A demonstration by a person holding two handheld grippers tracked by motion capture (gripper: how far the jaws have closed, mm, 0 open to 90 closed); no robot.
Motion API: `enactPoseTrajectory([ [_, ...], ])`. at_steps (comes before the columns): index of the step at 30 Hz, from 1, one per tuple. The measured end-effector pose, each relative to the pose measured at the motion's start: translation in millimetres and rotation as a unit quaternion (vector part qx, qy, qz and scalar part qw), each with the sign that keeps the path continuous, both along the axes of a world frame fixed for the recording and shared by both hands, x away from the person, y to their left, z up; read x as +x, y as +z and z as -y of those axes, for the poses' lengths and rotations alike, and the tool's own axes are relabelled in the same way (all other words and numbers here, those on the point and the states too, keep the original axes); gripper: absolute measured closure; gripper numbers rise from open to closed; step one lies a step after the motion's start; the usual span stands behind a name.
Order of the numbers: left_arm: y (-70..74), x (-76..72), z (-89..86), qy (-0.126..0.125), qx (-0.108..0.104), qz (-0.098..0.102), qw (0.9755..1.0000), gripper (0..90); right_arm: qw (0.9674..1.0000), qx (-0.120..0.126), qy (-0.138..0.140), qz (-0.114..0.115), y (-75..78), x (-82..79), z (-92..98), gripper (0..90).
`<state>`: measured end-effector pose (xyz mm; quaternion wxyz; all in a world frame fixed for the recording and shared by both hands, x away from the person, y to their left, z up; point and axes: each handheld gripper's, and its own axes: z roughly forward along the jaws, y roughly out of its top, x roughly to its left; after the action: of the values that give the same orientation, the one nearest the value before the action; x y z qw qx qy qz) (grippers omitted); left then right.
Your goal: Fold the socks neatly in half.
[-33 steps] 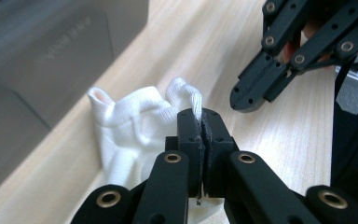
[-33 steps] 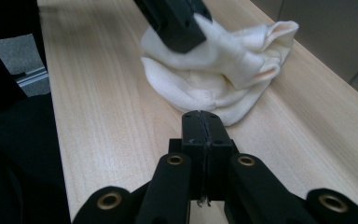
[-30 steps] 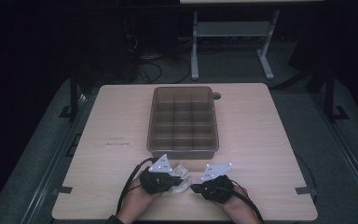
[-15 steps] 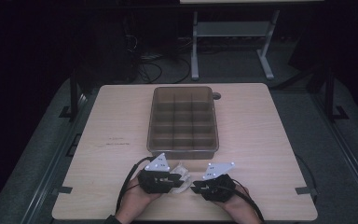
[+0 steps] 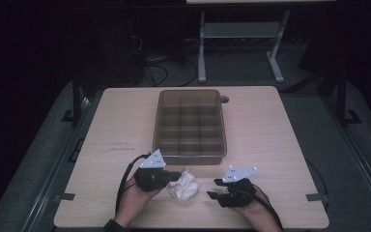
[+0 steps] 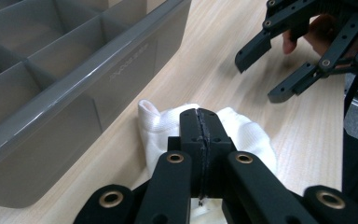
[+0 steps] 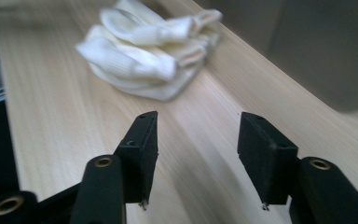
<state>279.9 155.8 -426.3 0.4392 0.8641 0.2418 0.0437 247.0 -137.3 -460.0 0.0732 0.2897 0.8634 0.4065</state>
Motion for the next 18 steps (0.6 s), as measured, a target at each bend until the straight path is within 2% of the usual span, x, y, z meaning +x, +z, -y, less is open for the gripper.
enactPoseTrajectory([
  [2,-3.3,2.2,1.4,0.007,0.001,-0.003,1.0000,80.6,0.9999,-0.005,-0.010,0.000,-0.8,0.2,6.0,44.4],
  [4,-8.5,4.2,3.3,0.009,-0.001,-0.015,0.9999,72.4,0.9998,-0.008,-0.019,0.001,-1.9,0.7,12.0,41.8],
  [8,-16.1,6.1,7.6,0.006,0.009,-0.028,0.9996,61.3,0.9990,-0.012,-0.042,0.005,-3.7,1.9,27.5,36.6],
  [11,-18.5,6.4,10.2,0.007,0.007,-0.031,0.9995,53.1,0.9982,-0.020,-0.057,0.005,-5.7,2.7,39.3,35.1],
  [18,-26.6,6.3,18.4,0.004,0.027,-0.036,0.9990,42.2,0.9956,-0.032,-0.087,0.005,-9.8,1.6,58.9,33.8],
])
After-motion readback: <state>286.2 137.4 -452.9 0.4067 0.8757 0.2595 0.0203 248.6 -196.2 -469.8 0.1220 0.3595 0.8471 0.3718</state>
